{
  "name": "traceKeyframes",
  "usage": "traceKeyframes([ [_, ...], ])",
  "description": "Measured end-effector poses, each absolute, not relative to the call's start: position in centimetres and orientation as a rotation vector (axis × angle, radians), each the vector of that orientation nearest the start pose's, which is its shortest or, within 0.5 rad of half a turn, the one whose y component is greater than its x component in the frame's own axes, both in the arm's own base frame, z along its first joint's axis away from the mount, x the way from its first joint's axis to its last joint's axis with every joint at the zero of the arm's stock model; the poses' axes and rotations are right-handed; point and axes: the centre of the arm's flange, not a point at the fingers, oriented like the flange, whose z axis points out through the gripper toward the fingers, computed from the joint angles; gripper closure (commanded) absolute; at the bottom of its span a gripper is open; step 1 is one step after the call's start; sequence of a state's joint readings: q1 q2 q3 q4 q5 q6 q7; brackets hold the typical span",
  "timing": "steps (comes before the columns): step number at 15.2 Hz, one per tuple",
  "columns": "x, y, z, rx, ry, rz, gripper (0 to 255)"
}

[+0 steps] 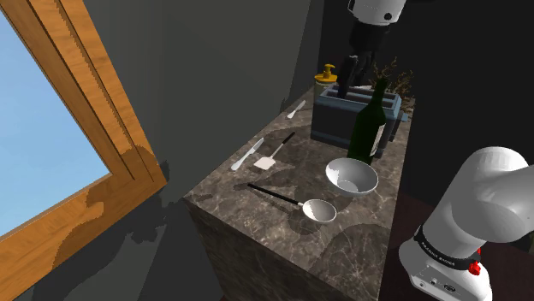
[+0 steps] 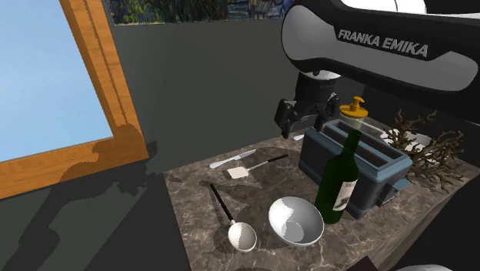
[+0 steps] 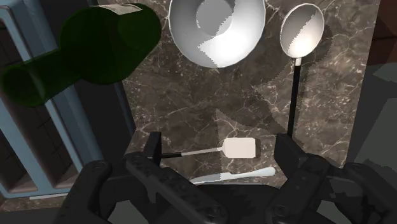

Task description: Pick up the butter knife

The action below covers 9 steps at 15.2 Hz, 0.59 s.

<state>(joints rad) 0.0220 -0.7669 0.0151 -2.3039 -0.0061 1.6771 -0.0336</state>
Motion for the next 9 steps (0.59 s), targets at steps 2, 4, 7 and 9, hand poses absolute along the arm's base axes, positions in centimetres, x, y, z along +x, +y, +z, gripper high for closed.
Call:
traceKeyframes([
  [2,32.8,1.7,61.6,-3.147,-0.077,-0.216,0],
  [4,34.0,2.8,60.4,-3.137,0.029,-0.199,0],
  [7,36.7,4.7,58.2,-3.110,0.220,-0.169,0],
  [9,38.3,6.0,56.8,-3.084,0.349,-0.148,0],
])
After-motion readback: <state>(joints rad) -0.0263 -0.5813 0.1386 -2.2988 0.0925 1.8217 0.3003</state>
